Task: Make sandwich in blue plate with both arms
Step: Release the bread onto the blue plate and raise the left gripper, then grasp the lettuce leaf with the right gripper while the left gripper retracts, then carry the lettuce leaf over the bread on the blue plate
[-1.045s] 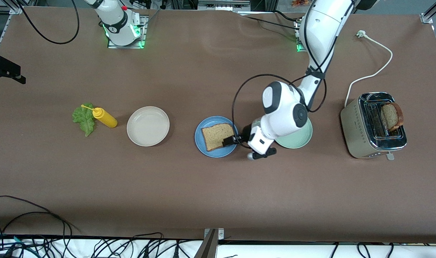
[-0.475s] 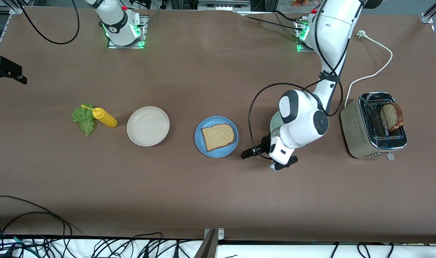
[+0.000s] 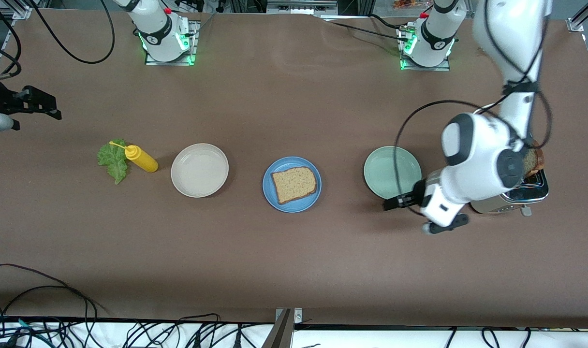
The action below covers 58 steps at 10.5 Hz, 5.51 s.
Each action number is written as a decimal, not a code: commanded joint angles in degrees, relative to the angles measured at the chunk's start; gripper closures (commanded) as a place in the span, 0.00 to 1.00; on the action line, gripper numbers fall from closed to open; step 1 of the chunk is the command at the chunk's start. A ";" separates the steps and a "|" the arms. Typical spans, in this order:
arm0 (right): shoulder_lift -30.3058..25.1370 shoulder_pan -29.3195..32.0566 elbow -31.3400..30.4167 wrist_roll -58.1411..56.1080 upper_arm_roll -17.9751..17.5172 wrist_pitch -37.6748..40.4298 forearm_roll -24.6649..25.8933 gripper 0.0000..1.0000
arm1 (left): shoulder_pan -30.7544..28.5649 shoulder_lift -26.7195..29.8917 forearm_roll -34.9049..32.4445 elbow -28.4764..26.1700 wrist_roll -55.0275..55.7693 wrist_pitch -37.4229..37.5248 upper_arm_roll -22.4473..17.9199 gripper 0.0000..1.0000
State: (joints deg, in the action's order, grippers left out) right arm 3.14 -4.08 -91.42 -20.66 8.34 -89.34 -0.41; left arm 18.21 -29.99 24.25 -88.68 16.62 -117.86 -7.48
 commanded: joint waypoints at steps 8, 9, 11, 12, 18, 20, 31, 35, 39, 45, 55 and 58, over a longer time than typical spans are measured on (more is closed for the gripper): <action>20.04 5.83 1.07 -23.95 1.33 -7.49 -0.82 0.00 | -13.17 21.71 -26.87 -0.89 -10.47 27.23 5.69 0.00; 23.11 6.71 1.16 -26.42 1.33 -9.77 -0.82 0.00 | -15.46 23.38 -27.76 0.07 -10.47 29.51 7.81 0.00; 28.21 7.50 1.16 -30.91 1.33 -15.04 -0.99 0.00 | -15.48 25.06 -27.77 0.26 -10.20 30.84 7.83 0.00; 30.41 8.81 1.16 -31.63 1.07 -16.03 -1.86 0.00 | -15.57 25.15 -27.77 1.13 -10.38 31.20 7.75 0.00; 39.22 10.58 0.72 -42.09 0.80 -11.84 -7.40 0.02 | -18.56 25.50 -26.90 3.94 -13.10 32.43 7.48 0.00; 40.80 10.58 0.81 -42.00 0.89 -10.59 -9.34 0.25 | -18.56 25.15 -27.68 5.44 -12.84 32.43 7.83 0.00; 41.16 9.53 20.63 -41.21 0.80 5.63 -0.47 1.00 | -18.47 25.33 -26.72 5.62 -9.50 32.25 7.92 0.00; 39.68 6.99 29.63 -36.14 1.07 21.28 -0.47 1.00 | -18.56 25.33 -25.23 5.62 -9.50 32.25 7.83 0.00; 34.93 -0.38 29.81 -22.45 0.72 30.53 -1.86 1.00 | -18.56 25.33 -25.13 5.62 -9.50 32.25 7.75 0.00; 35.09 -12.24 29.20 6.11 0.71 26.54 -23.57 1.00 | -18.56 25.33 -25.13 5.62 -9.50 32.25 7.83 0.00; 42.37 -31.77 22.52 26.27 0.71 -7.13 -33.84 1.00 | -17.95 25.33 -25.13 6.85 -9.50 32.25 7.92 0.00; 46.59 -34.23 22.69 27.95 0.71 -17.92 -35.71 1.00 | -17.95 25.33 -25.22 6.94 -9.41 32.25 8.27 0.00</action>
State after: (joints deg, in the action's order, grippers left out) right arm 47.17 -36.58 -68.96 6.04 8.49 -100.40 -34.36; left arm 0.23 -4.68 -1.54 -82.78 6.58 -86.63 0.67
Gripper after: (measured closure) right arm 0.947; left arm 0.000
